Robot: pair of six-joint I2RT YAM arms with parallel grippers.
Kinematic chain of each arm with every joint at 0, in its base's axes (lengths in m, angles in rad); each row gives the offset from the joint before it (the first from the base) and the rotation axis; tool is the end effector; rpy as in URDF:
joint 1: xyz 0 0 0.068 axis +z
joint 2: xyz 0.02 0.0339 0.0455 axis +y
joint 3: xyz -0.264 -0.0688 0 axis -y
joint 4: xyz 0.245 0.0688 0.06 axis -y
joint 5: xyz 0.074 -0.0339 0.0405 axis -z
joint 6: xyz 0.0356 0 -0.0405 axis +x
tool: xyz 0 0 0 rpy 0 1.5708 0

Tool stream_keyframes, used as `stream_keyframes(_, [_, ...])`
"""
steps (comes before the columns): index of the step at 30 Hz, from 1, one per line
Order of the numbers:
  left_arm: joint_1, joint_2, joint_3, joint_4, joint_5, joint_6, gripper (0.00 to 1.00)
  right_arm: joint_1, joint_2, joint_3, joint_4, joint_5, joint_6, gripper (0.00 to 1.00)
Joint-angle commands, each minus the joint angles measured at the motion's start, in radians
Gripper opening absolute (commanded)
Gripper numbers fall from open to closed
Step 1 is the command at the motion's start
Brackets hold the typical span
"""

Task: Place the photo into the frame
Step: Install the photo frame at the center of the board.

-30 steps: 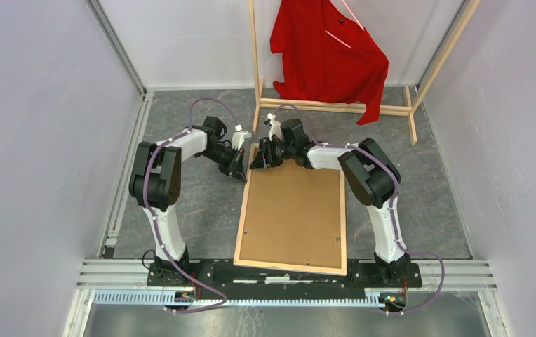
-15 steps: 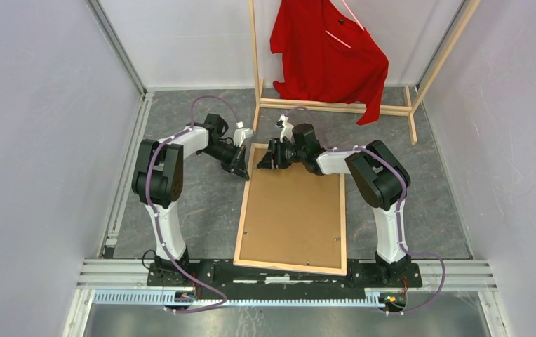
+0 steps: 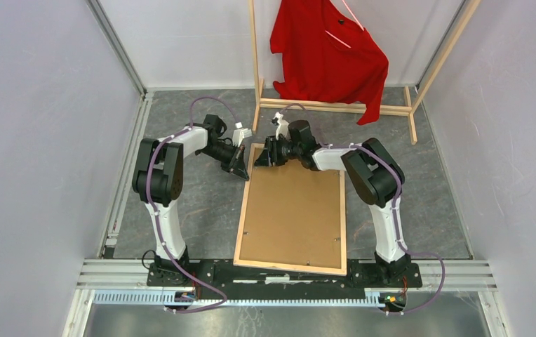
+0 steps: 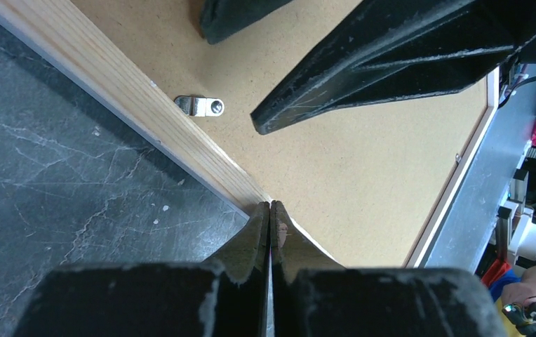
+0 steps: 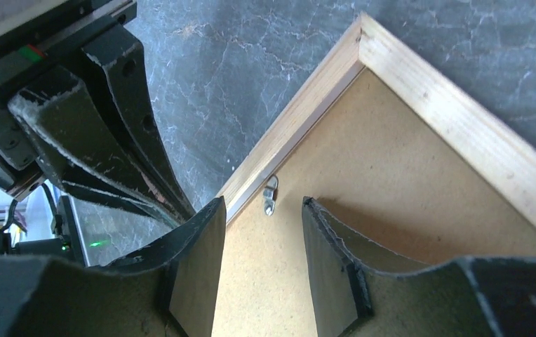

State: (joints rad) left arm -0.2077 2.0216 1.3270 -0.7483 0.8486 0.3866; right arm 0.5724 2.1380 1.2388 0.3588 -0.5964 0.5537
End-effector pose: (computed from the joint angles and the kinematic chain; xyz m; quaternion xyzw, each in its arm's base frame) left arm 0.3606 -0.1033 0.1437 0.2914 0.8619 -0.4040 0.0947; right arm 0.3674 0.2605 0.1285 -0.1525 0.8304 0.4676 0.2618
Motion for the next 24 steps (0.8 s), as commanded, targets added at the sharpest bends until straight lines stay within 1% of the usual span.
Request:
stream_keyframes(1, [-0.001,0.038,0.006,0.032,-0.033,0.032,0.05,0.001,0.037,0.075,-0.03,-0.02,-0.075,0.5])
stream_keyframes(8, [-0.001,0.035,-0.001,0.043,-0.035,0.025,0.03,0.002,0.082,0.131,-0.06,-0.053,-0.098,0.47])
stream_keyframes(13, [-0.001,0.043,-0.004,0.045,-0.037,0.026,0.02,0.006,0.091,0.135,-0.062,-0.071,-0.102,0.38])
stream_keyframes(24, [0.0,0.037,-0.014,0.05,-0.051,0.031,0.02,0.021,0.097,0.149,-0.095,-0.055,-0.115,0.15])
